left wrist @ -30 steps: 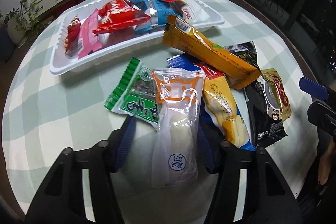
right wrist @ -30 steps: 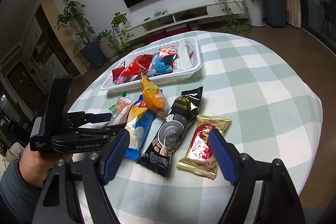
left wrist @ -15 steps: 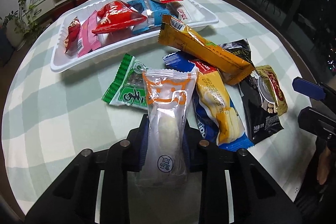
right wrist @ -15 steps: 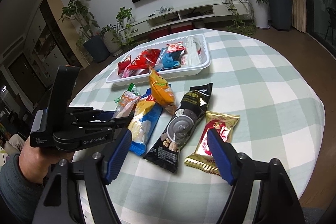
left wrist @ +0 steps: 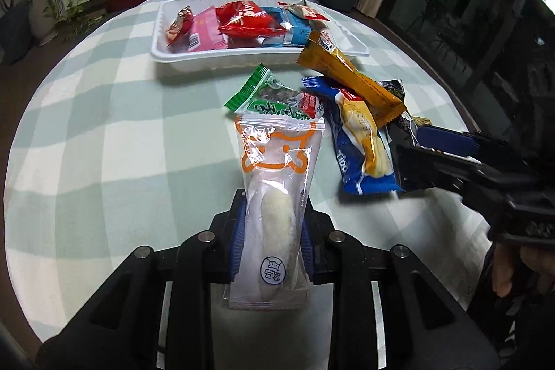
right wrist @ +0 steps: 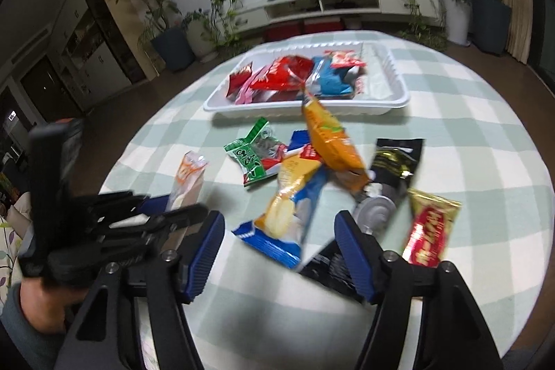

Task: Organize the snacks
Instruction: 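Lift the white bread bag with the left tool while the right tool grasps the blue cake packet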

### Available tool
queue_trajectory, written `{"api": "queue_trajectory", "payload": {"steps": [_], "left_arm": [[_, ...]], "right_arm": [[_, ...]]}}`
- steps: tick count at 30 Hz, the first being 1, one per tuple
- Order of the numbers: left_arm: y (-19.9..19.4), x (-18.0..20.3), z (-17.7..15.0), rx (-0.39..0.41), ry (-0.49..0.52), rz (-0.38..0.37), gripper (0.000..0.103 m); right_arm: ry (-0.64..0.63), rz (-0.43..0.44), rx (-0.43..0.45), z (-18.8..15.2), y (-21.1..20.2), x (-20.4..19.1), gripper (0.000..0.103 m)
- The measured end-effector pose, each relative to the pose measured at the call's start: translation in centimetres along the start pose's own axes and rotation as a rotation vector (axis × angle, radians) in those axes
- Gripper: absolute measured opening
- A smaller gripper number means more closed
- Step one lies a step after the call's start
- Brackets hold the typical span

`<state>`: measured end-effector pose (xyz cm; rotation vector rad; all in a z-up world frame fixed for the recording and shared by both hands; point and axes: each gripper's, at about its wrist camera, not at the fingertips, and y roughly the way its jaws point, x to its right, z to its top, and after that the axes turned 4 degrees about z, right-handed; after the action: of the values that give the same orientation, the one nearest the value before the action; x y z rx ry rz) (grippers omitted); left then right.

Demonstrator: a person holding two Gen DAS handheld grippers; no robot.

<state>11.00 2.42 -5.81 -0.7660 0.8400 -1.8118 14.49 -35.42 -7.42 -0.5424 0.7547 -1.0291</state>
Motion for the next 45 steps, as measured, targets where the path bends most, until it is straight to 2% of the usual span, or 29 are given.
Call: {"api": "queue_trajectory", "payload": {"steps": [10, 12, 14, 19, 22, 26, 30, 36, 45], "left_arm": [[-1.4, -1.1, -1.0, 0.045, -0.047, 0.004, 0.025], [-1.4, -1.3, -1.1, 0.047, -0.054, 0.003, 0.025], [-1.4, -1.3, -1.3, 0.046, -0.057, 0.004, 0.025], [-1.2, -1.5, -1.4, 0.042, -0.067, 0.008, 0.025], [-1.1, -1.5, -1.4, 0.043, -0.069, 0.011, 0.025], [-1.0, -1.3, -1.4, 0.041, -0.069, 0.012, 0.025], [-1.0, -1.3, -1.5, 0.040, -0.068, 0.012, 0.025], [-1.1, -1.3, -1.5, 0.042, -0.071, 0.009, 0.025], [-1.4, -1.3, -1.5, 0.047, -0.072, -0.005, 0.025]], "right_arm": [[0.017, -0.088, -0.121, 1.9, 4.8, 0.4, 0.065], [0.015, -0.098, -0.141, 2.1, 5.6, 0.4, 0.061], [0.004, -0.112, -0.154, 2.1, 6.4, 0.2, 0.057], [-0.029, -0.155, -0.157, 2.3, 7.2, -0.4, 0.057], [-0.054, -0.183, -0.154, 2.2, 7.2, -0.5, 0.051], [-0.070, -0.198, -0.153, 2.1, 7.0, -0.2, 0.036], [-0.064, -0.181, -0.151, 1.9, 6.5, -0.1, 0.029], [-0.032, -0.141, -0.142, 1.1, 5.4, 0.1, 0.028], [0.037, -0.016, -0.123, -0.3, 2.8, -0.2, 0.028]]}}
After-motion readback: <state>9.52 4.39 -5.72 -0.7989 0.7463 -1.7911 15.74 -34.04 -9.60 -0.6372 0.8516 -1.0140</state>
